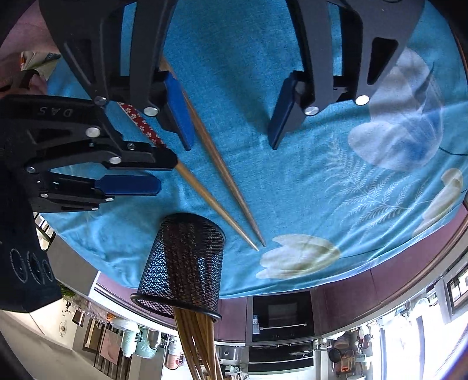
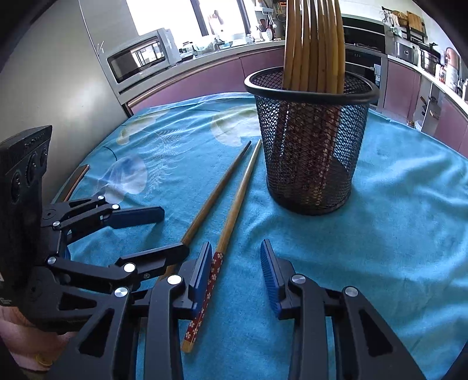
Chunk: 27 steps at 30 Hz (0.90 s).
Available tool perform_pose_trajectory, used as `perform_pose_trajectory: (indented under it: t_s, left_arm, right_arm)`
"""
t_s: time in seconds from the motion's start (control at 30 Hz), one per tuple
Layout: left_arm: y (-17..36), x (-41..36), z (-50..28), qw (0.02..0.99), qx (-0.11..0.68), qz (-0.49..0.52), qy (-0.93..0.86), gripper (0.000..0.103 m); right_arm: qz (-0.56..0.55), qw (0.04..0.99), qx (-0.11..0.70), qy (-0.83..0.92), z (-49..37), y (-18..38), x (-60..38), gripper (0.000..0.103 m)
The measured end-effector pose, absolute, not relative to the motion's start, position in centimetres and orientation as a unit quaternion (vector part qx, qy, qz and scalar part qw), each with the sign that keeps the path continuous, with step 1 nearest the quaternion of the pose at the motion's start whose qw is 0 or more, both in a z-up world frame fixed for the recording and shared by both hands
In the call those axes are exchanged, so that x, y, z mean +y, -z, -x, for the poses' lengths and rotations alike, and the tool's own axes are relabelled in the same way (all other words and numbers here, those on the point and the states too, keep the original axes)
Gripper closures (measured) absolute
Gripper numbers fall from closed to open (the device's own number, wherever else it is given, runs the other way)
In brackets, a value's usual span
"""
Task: Organize utensils
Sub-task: 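Move both open tools down to the last two chopsticks on the cloth, then close the right tool on a red-patterned chopstick while the left tool grasps the other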
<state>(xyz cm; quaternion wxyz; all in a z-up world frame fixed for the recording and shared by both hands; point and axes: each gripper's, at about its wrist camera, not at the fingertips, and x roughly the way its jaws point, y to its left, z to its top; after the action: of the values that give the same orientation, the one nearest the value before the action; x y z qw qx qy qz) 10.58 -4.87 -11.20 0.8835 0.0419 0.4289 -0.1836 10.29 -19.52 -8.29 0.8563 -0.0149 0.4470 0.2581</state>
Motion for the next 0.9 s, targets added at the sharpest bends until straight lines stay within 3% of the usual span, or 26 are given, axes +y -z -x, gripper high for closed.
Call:
perform_pose_trajectory:
  t_s: [0.27, 0.53, 0.9]
  left_arm:
    - [11.0, -4.9, -10.8, 0.880, 0.434, -0.029, 0.191, 0.073]
    - [11.0, -4.6, -10.9, 0.878, 0.437, -0.011, 0.196, 0.084]
    - [11.0, -4.4, -12.1, 0.881, 0.439, -0.011, 0.176, 0.076]
  right_arm:
    - [0.035, 0.861, 0.441, -0.249, -11.9, 8.4, -17.9, 0.074]
    - [0.027, 0.865, 0.441, -0.236, -12.5, 8.6, -18.4, 0.096]
    - [-0.011, 0.865, 0.429, -0.260, -10.6, 7.8, -20.2, 0.097]
